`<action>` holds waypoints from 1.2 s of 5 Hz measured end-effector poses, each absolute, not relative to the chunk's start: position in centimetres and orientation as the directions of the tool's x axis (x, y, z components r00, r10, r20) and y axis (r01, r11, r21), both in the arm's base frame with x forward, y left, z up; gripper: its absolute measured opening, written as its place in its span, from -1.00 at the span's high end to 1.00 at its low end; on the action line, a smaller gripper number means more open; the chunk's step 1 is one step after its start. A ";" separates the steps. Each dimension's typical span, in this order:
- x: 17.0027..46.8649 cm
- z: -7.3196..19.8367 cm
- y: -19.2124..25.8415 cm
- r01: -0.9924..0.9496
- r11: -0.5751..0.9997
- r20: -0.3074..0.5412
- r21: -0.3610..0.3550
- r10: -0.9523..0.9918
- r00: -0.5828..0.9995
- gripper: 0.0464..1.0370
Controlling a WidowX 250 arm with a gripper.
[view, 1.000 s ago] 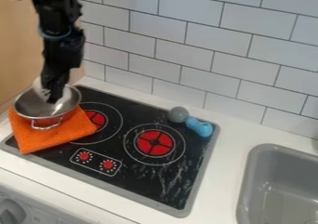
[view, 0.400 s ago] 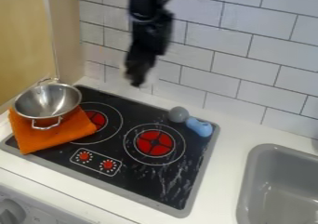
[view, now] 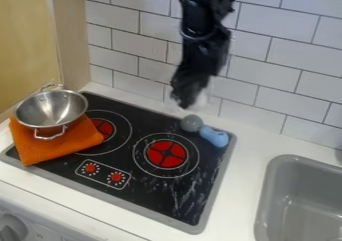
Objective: Put the rice ball to the upper left side of the stove
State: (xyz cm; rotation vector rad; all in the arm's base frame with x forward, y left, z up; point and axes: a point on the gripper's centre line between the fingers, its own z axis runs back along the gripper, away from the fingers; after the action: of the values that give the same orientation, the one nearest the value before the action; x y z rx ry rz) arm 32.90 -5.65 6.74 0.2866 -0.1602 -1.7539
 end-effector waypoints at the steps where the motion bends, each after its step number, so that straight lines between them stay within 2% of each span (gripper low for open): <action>1: 32.8 6.3 -7.7 0.927 -0.258 -0.086 0.271 -0.966 -0.244 0.20; 3: 31.3 3.7 -10.8 0.899 -0.395 -0.075 0.188 -0.919 -0.388 0.20; 6: 31.9 1.9 -11.8 0.877 -0.457 -0.049 0.144 -0.889 -0.455 0.20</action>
State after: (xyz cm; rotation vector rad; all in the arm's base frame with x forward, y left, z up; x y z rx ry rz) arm 31.86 -11.82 1.86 0.1411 -0.1174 -2.0430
